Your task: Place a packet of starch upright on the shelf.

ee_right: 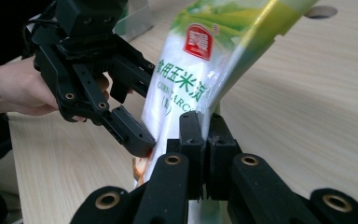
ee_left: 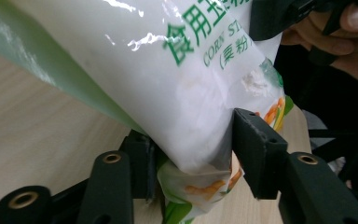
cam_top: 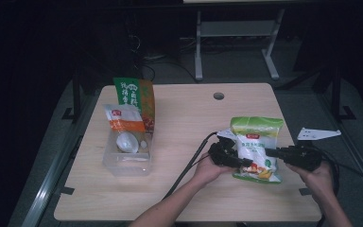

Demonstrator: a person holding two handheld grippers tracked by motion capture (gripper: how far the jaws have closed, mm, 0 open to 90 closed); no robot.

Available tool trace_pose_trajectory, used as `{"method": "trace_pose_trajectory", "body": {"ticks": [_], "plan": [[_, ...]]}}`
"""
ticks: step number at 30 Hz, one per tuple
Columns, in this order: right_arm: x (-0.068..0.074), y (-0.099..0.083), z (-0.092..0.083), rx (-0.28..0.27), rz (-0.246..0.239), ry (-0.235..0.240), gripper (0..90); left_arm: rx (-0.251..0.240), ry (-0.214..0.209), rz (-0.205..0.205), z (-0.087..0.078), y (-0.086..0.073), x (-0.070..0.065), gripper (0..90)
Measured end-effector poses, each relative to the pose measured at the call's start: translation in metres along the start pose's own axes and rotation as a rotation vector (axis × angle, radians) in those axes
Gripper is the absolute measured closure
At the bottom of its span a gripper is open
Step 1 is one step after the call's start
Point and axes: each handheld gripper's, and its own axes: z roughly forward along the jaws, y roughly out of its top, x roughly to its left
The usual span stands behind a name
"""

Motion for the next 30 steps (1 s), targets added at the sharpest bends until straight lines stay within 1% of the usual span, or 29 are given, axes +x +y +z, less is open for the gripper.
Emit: {"method": "trace_pose_trajectory", "body": {"ticks": [1,3,7,8,9,10,11,12,14,15,16,17,18,19,20,21,22,23,24,25,26,27,28,30], "plan": [[0.000,0.000,0.000,0.000,0.000,0.000,87.6,-0.010,0.005,0.008,-0.003,0.000,-0.001,54.4],[0.006,0.005,0.000,-0.001,-0.019,-0.004,87.6,-0.028,0.022,0.023,-0.009,-0.002,-0.005,56.4],[0.022,0.016,0.004,0.012,-0.052,-0.017,87.5,-0.029,0.053,0.061,-0.023,-0.005,-0.010,58.3],[0.026,0.018,0.006,0.016,-0.061,-0.015,87.5,-0.035,0.062,0.064,-0.027,-0.006,-0.011,58.6],[0.033,0.022,0.011,0.021,-0.074,-0.010,87.5,-0.032,0.073,0.073,-0.037,-0.010,-0.012,59.0],[0.037,0.024,0.014,0.023,-0.080,-0.006,87.5,-0.039,0.083,0.072,-0.042,-0.012,-0.013,59.1],[0.040,0.026,0.017,0.016,-0.094,-0.004,87.4,-0.039,0.083,0.072,-0.042,-0.012,-0.013,59.1],[0.040,0.026,0.017,0.016,-0.094,-0.004,87.4,-0.042,0.093,0.077,-0.048,-0.014,-0.013,59.1],[0.047,0.030,0.024,0.012,-0.105,0.009,87.3,-0.042,0.115,0.085,-0.059,-0.017,-0.013,59.2],[0.053,0.033,0.032,0.005,-0.114,0.024,87.2,-0.038,0.149,0.100,-0.070,-0.022,-0.014,59.6],[0.053,0.033,0.032,0.005,-0.114,0.024,87.2,-0.038,0.149,0.100,-0.070,-0.022,-0.014,59.8],[0.058,0.036,0.042,0.004,-0.127,0.037,87.0,-0.034,0.167,0.108,-0.075,-0.024,-0.014,60.0],[0.058,0.036,0.042,0.004,-0.127,0.037,87.0,-0.028,0.183,0.114,-0.080,-0.026,-0.013,60.0],[0.061,0.037,0.048,0.003,-0.133,0.046,86.9,-0.022,0.198,0.119,-0.085,-0.029,-0.013,60.0],[0.064,0.038,0.060,0.018,-0.144,0.058,86.1,0.002,0.239,0.133,-0.092,-0.034,-0.012,60.2],[0.066,0.038,0.066,0.031,-0.153,0.060,85.6,0.015,0.259,0.148,-0.096,-0.037,-0.010,60.3],[0.066,0.038,0.066,0.031,-0.153,0.060,85.6,0.015,0.259,0.148,-0.096,-0.037,-0.010,60.6],[0.070,0.037,0.078,0.058,-0.166,0.061,84.6,0.029,0.280,0.151,-0.100,-0.042,-0.009,60.8],[0.070,0.037,0.078,0.058,-0.166,0.061,84.6,0.029,0.280,0.151,-0.100,-0.042,-0.009,61.0],[0.072,0.035,0.086,0.080,-0.171,0.067,81.2,0.041,0.299,0.165,-0.103,-0.045,-0.008,61.5],[0.072,0.035,0.086,0.080,-0.171,0.067,81.2,0.041,0.299,0.165,-0.103,-0.045,-0.008,62.0],[0.073,0.035,0.091,0.098,-0.174,0.072,78.5,0.049,0.311,0.177,-0.104,-0.046,-0.009,62.0],[0.073,0.035,0.095,0.117,-0.177,0.072,77.5,0.065,0.315,0.194,-0.104,-0.047,-0.009,62.4],[0.075,0.034,0.101,0.145,-0.191,0.066,76.9,0.063,0.323,0.200,-0.103,-0.049,-0.011,62.8]]}}
